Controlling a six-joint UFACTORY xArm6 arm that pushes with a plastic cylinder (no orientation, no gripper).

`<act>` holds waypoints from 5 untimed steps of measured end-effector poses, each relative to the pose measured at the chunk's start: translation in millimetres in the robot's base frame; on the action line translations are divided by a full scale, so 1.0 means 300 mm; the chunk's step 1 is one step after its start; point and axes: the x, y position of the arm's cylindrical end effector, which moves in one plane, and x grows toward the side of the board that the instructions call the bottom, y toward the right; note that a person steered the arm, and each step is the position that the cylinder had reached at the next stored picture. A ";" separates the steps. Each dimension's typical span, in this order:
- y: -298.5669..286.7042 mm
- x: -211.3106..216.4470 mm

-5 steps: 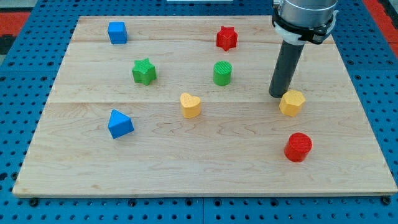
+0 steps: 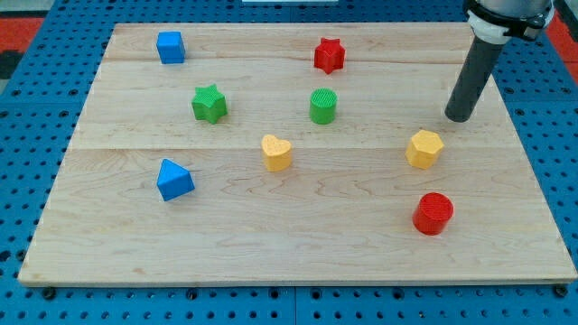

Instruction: Push the yellow hexagon parallel to the yellow heart

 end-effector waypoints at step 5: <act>-0.047 0.109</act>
